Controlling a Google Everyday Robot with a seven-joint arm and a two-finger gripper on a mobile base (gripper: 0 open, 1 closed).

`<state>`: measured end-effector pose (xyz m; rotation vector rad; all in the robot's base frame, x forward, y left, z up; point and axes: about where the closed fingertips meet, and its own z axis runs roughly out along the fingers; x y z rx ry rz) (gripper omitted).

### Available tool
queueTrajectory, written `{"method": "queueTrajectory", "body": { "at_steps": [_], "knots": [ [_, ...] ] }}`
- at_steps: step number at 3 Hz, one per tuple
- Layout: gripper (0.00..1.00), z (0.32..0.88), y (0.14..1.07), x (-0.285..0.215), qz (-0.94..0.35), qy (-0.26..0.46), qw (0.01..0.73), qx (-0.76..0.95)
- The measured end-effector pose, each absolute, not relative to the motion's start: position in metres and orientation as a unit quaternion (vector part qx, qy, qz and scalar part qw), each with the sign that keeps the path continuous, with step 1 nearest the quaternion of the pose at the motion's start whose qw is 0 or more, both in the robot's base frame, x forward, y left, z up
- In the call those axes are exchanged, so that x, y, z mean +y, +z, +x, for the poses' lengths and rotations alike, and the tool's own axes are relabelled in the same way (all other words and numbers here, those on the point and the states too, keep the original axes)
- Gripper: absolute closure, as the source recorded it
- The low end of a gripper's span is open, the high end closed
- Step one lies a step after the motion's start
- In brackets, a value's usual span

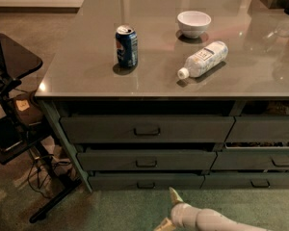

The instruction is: Open bottom drawer

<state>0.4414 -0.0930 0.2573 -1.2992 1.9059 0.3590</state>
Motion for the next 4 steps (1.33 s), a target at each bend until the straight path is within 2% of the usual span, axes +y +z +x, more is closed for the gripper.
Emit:
{"method": "queueTrajectory", "body": {
  "at_steps": [1,2,4],
  "knots": [
    [0.0,0.489,0.265,-0.066,-0.504,0.139,0.406,0.75],
    [0.0,0.494,0.26,-0.065,-0.5,0.134,0.406,0.753],
    [0.0,0.58,0.25,-0.083,-0.436,0.088,0.442,0.779]
  ]
}}
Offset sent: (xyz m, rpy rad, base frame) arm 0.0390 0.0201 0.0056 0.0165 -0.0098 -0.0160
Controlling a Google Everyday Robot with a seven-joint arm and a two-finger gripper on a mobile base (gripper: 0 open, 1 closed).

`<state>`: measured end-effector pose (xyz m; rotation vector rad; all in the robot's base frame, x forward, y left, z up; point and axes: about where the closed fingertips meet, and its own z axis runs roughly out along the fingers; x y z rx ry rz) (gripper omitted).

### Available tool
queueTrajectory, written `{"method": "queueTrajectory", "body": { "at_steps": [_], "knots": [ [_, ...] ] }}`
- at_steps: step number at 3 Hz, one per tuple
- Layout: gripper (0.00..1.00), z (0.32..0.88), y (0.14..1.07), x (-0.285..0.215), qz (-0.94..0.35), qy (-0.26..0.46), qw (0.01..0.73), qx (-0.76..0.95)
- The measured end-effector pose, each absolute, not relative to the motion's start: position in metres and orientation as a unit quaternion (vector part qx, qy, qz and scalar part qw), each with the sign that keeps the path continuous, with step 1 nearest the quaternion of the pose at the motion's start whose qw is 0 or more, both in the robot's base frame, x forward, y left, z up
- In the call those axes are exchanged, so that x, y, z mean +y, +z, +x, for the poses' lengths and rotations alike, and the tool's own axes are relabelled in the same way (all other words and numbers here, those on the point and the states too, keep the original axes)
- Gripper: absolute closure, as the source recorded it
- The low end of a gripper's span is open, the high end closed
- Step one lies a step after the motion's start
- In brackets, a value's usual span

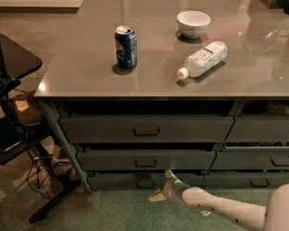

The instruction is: Open bottom drawer

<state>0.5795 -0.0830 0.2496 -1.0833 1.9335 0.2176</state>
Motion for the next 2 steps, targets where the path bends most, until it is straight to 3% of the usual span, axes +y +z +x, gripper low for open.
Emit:
{"method": "queueTrajectory", "body": {
  "at_steps": [2],
  "knots": [
    [0.0,0.602,0.225,-0.083,-0.422,0.093,0.431,0.792]
  ]
}}
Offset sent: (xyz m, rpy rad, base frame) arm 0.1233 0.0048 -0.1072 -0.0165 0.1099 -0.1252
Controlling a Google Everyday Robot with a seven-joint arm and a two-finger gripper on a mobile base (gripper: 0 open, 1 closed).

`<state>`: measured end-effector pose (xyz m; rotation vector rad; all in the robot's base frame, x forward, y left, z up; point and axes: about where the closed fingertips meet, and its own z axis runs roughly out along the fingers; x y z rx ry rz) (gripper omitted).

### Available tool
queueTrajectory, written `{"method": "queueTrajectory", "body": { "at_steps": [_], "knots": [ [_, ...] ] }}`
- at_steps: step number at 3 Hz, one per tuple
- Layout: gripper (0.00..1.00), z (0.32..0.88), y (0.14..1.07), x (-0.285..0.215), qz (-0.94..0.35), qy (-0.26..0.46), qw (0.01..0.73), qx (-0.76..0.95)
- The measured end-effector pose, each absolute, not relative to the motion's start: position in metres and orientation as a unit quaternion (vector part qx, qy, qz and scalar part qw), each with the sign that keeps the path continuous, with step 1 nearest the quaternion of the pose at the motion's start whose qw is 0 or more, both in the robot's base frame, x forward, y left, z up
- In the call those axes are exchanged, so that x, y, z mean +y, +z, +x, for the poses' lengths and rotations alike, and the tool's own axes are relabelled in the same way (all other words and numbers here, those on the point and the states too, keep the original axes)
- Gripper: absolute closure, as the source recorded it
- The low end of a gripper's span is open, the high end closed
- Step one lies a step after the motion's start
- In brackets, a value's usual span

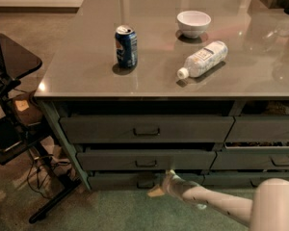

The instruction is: Open bottom drawer

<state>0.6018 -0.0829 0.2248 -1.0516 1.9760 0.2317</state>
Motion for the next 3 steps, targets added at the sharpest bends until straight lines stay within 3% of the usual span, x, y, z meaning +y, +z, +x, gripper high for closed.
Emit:
{"method": "queueTrajectory", "body": {
  "at_steps": [3],
  "knots": [
    [0.0,0.635,0.198,-0.106,-0.407,0.061,0.418,0.81]
  ]
}}
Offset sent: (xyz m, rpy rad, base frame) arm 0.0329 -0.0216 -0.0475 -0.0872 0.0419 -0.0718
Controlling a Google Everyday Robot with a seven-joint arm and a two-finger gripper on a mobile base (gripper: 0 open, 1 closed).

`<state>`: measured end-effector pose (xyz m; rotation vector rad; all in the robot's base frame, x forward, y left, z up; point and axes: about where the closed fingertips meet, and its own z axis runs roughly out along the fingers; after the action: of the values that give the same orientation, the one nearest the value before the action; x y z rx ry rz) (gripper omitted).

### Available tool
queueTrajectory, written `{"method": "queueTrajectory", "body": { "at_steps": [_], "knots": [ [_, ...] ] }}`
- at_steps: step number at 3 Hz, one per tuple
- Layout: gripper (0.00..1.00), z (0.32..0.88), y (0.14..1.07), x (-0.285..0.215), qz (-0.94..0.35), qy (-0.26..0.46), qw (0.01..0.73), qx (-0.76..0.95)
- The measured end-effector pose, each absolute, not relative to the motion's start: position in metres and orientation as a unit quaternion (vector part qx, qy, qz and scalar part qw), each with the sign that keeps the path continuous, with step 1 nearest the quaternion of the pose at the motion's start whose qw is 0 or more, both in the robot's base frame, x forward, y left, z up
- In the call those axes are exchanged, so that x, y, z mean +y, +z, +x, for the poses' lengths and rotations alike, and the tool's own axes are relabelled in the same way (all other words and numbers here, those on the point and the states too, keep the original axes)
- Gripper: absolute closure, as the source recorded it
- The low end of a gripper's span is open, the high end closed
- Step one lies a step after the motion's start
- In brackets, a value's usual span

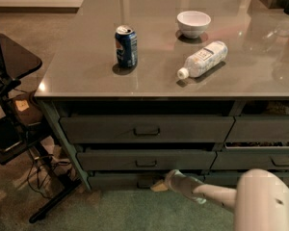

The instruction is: Open bottom drawer

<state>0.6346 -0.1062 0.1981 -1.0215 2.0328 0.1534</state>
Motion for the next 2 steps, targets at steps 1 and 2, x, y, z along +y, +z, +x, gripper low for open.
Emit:
{"method": "queueTrajectory", "body": {
  "at_steps": [1,2],
  "knots": [
    [0.0,0.6485,0.1746,-0.1295,-0.404,0.034,0.392,0.826],
    [0.0,0.6477,0.174,-0.1298,-0.404,0.034,0.391,0.826]
  ]
}}
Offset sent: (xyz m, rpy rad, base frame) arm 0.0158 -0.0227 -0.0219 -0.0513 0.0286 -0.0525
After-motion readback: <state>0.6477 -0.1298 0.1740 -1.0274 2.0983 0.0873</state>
